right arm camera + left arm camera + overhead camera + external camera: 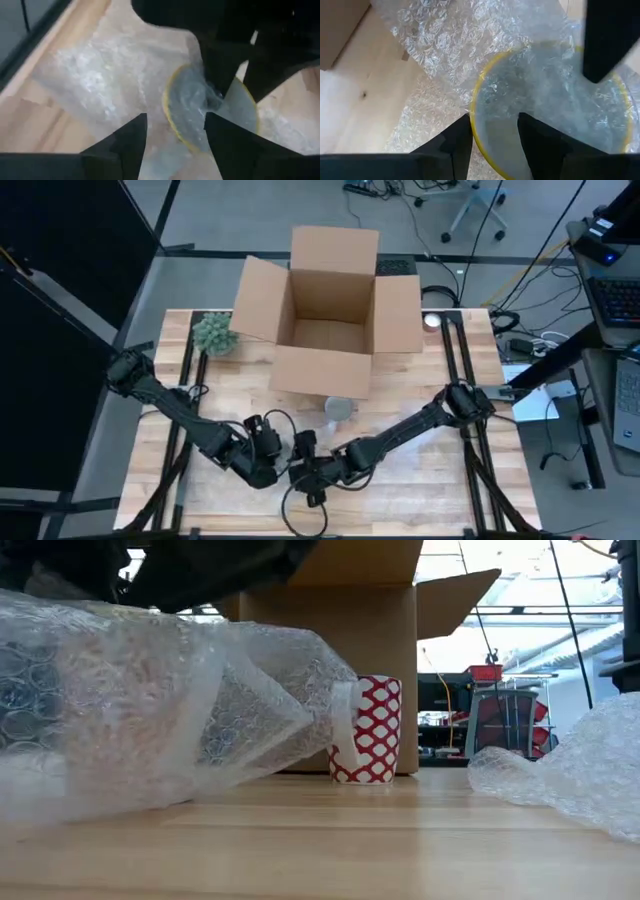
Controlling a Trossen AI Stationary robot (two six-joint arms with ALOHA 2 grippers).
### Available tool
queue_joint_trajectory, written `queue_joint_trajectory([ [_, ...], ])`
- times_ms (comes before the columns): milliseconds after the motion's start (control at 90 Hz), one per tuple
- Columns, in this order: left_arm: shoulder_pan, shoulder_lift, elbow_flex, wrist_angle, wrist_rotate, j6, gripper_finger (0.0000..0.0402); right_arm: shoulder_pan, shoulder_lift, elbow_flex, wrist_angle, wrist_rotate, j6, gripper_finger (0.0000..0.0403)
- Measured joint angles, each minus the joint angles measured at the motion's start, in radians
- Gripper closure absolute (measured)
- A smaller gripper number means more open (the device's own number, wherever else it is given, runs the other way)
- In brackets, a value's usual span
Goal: Wrap mug
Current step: Wrap the orange mug with bubble wrap
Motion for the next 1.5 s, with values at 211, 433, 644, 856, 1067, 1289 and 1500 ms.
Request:
queue_joint_trajectory([
  [211,0.000,0.000,0.006,-0.008,0.000,0.002,0.0258,-0.014,0.048,0.001,0.019,0.008,-0.007,0.0218],
  [433,-0.010,-0.010,0.086,-0.049,0.005,0.081,0.0258,-0.013,0.059,0.002,0.014,0.005,-0.003,0.0218],
  [644,-0.028,-0.056,0.141,-0.116,-0.040,0.115,0.0258,-0.015,0.060,0.001,0.014,0.006,-0.004,0.0218],
  [856,-0.076,-0.080,0.143,-0.116,-0.043,0.180,0.0258,-0.023,0.060,0.001,0.014,0.005,-0.007,0.0218],
  [1067,-0.086,-0.079,0.142,-0.144,0.028,0.215,0.0258,-0.030,0.060,0.001,0.016,0.004,-0.007,0.0218],
  [1289,-0.087,-0.080,0.143,-0.004,0.102,0.317,0.0258,-0.031,0.061,0.001,0.034,0.004,-0.006,0.0218],
  [1500,-0.060,-0.080,0.143,0.001,0.110,0.340,0.0258,-0.031,0.061,0.001,0.034,0.005,-0.006,0.0218],
])
